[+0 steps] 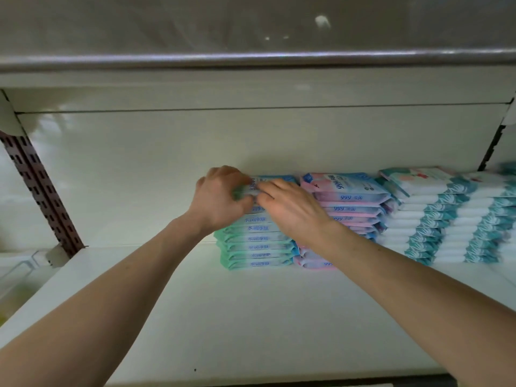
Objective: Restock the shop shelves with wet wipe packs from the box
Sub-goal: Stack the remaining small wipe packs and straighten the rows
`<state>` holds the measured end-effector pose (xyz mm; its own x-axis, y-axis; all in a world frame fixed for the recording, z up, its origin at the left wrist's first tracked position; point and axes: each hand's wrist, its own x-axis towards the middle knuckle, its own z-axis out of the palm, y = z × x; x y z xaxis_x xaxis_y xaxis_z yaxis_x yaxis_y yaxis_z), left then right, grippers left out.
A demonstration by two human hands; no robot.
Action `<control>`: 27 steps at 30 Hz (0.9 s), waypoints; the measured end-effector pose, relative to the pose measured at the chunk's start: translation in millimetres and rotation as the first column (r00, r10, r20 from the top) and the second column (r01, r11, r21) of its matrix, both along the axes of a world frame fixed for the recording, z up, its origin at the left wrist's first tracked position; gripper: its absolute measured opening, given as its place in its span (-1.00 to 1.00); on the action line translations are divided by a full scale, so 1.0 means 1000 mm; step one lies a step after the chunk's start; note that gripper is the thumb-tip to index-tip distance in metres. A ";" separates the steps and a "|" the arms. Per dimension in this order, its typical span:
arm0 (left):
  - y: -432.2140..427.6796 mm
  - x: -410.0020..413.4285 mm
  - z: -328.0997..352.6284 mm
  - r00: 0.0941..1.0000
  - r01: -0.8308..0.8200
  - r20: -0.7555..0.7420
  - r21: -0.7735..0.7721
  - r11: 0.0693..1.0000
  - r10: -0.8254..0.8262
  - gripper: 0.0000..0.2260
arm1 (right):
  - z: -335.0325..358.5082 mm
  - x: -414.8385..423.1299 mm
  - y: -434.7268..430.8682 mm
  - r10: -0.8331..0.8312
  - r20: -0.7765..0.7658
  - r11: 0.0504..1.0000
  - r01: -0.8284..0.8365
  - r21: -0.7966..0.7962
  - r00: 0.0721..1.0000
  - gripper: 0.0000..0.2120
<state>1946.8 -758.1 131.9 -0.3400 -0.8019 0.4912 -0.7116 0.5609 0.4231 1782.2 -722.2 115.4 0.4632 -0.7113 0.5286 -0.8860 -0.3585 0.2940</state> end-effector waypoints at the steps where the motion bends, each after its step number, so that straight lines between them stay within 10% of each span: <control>1: -0.002 -0.001 -0.001 0.998 0.006 0.063 0.040 0.999 -0.009 -0.54 | 0.006 0.001 0.002 0.010 0.000 0.999 -0.010 0.042 1.000 -0.65; 11: -0.008 0.008 0.006 1.000 0.011 0.000 0.195 0.981 -0.011 -0.66 | 0.027 -0.012 -0.004 -0.010 0.177 0.995 -0.008 0.102 0.984 -0.84; 27: 0.021 -0.055 0.028 0.956 0.030 0.291 -0.019 0.999 -0.023 -0.60 | 0.068 -0.067 0.031 -0.197 0.182 0.968 0.161 0.195 0.964 -0.77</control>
<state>1891.7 -736.9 159.6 -0.4920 -0.7804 0.3859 -0.7868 0.5883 0.1867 1714.7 -691.6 183.1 0.2188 -0.8631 0.4552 -0.9743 -0.2191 0.0527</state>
